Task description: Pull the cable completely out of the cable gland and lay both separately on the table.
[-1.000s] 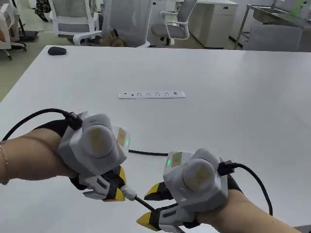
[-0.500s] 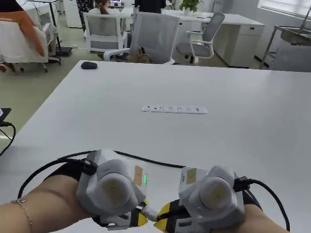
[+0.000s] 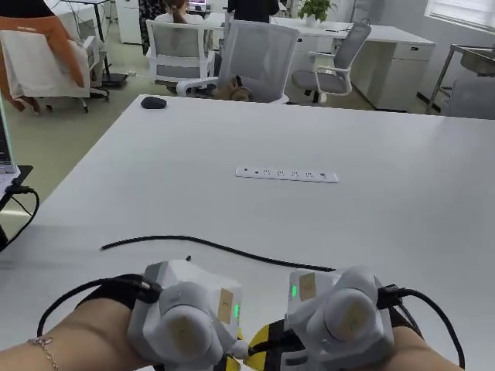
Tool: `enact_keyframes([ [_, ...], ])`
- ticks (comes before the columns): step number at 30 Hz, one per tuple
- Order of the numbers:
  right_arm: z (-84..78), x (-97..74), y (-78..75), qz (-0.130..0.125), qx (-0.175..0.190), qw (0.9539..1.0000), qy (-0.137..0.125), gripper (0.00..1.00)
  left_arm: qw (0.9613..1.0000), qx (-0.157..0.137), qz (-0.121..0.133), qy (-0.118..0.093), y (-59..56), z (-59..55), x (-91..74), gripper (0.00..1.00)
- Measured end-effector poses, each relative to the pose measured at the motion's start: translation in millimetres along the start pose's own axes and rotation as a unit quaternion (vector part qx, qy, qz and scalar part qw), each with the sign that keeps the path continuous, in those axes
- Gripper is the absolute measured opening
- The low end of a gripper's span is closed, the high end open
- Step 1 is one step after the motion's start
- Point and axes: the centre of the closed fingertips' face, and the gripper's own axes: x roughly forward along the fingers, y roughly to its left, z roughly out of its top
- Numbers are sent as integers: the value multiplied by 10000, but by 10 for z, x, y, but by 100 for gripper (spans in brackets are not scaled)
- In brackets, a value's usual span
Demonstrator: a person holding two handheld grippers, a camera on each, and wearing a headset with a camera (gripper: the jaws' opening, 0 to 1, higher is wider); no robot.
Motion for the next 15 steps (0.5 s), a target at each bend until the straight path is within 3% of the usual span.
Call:
enact_keyframes([
  [2,-95,31,-17,-95,-67,9995,290,3,9999,-78,114,41,3,-32,20,17],
  [5,-253,36,-93,-294,-171,9967,739,3,9988,-1,310,372,89,-215,-4,17],
  [8,-453,9,-186,-471,140,9925,1119,3,9978,-331,491,287,174,-277,-58,17],
  [11,-644,-42,-278,-691,108,9846,1601,3,9970,-379,592,308,205,-303,-88,17],
  [12,-663,-54,-304,-769,68,9829,1674,3,9967,-430,615,295,213,-297,-89,17],
  [14,-617,-49,-303,-777,-7,9843,1587,3,9965,-512,596,279,209,-281,-77,17],
  [15,-551,-32,-289,-746,-16,9870,1425,5,9967,-479,593,287,200,-272,-68,17],
])
